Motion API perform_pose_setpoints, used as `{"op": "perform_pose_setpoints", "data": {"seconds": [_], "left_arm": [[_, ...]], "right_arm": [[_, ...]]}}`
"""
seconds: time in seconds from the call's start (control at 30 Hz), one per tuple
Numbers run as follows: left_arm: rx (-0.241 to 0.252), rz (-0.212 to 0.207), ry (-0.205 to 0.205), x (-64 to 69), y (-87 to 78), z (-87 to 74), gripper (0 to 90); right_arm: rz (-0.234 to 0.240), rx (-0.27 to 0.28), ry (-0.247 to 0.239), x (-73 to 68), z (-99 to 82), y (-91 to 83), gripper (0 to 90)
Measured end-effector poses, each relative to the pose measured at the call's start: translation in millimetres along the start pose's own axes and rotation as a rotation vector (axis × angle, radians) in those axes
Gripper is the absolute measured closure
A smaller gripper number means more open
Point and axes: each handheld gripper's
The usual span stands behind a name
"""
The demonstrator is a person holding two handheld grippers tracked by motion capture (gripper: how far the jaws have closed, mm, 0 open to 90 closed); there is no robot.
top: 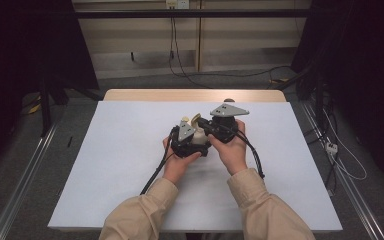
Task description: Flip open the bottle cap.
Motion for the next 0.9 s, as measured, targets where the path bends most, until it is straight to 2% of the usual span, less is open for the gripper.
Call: {"op": "perform_pose_setpoints", "data": {"seconds": [0.9], "left_arm": [[-0.002, 0.003, 0.005, 0.1, 0.0, 0.1, 5.1]], "right_arm": [[0.007, 0.008, 0.004, 2.8, 2.3, 4.3, 89.8]]}}
Point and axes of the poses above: each handheld gripper's, and its own axes: y roughly forward along the jaws, z roughly out of its top, x roughly to its right, and after that the axes turned 9 degrees about z, right-handed
